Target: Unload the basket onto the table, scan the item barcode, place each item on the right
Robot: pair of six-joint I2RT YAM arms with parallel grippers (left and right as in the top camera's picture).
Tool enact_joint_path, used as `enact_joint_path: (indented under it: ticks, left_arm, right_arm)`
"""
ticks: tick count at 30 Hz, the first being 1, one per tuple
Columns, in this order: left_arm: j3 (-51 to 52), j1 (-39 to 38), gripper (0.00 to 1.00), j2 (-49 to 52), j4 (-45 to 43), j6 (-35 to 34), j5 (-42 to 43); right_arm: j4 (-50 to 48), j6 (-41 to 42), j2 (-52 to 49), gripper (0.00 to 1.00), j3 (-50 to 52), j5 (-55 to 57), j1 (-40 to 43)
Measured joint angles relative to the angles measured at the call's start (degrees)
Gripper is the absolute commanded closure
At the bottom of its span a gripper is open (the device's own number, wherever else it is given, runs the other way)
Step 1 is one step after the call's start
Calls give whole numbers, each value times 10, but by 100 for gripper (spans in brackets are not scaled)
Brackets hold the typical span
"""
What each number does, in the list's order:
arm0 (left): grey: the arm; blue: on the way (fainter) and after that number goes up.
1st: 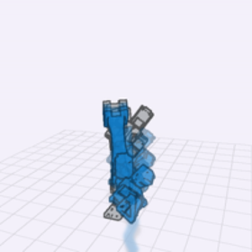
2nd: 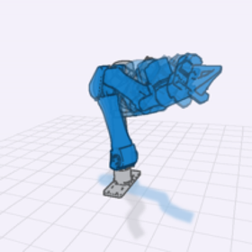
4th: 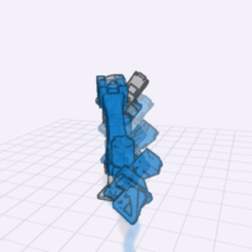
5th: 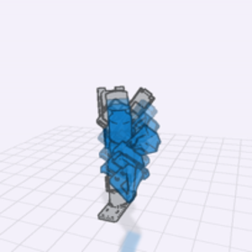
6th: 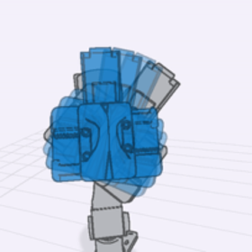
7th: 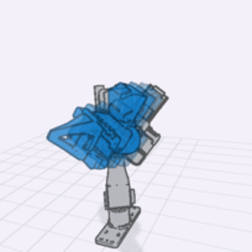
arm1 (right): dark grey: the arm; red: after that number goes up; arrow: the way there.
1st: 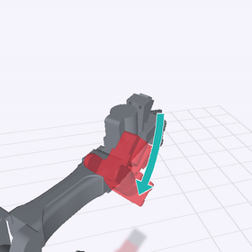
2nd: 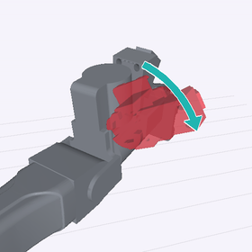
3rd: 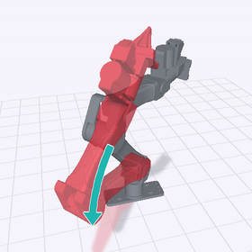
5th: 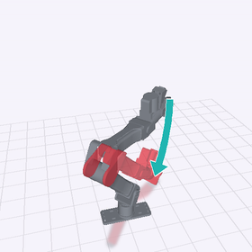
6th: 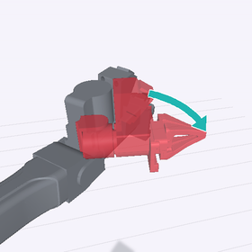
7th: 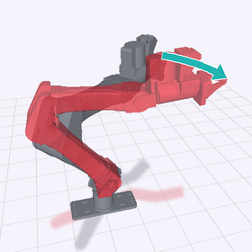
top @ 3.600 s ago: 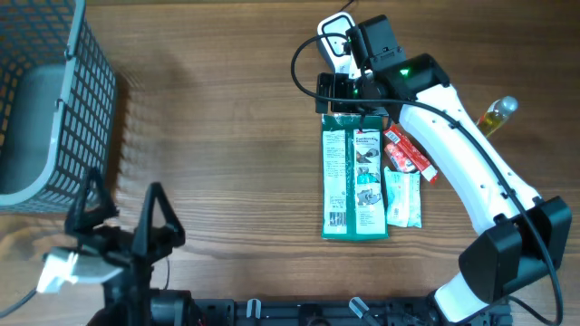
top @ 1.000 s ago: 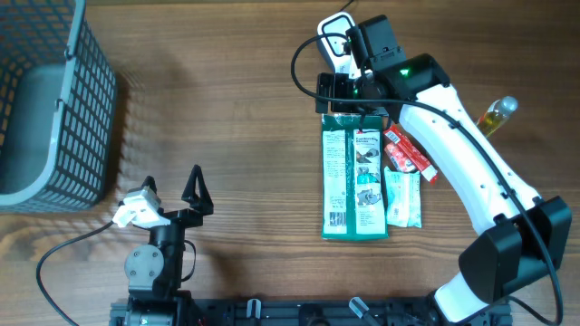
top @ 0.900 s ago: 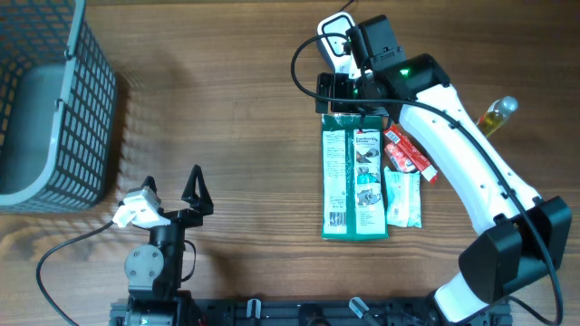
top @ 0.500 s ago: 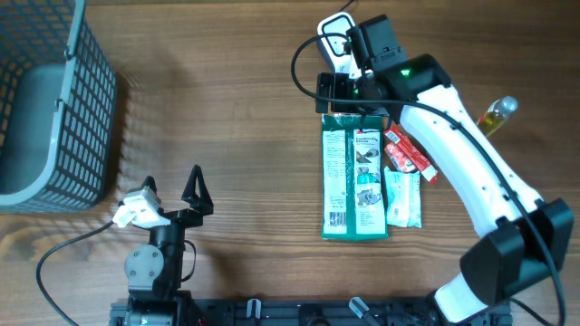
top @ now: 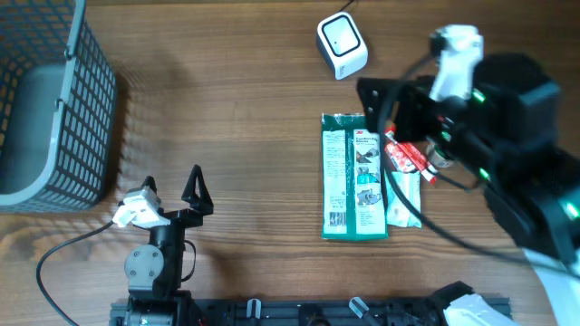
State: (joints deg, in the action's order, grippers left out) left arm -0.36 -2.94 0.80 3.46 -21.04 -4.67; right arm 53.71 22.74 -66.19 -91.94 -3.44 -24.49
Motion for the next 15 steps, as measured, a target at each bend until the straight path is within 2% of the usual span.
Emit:
enact_joint_path:
  ticks: [6, 10, 15]
  left_arm:
    - [0, 0, 0, 0, 0, 0, 0]
    - [0, 0, 0, 0, 0, 0, 0]
    - [0, 0, 0, 0, 0, 0, 0]
  right_arm:
    - [16, -12, 111, 0, 12, 27, 0]
    - [-71, -52, 210, 0, 104, 40, 0]
    - [-217, -90, 327, 0, 273, 41, 35]
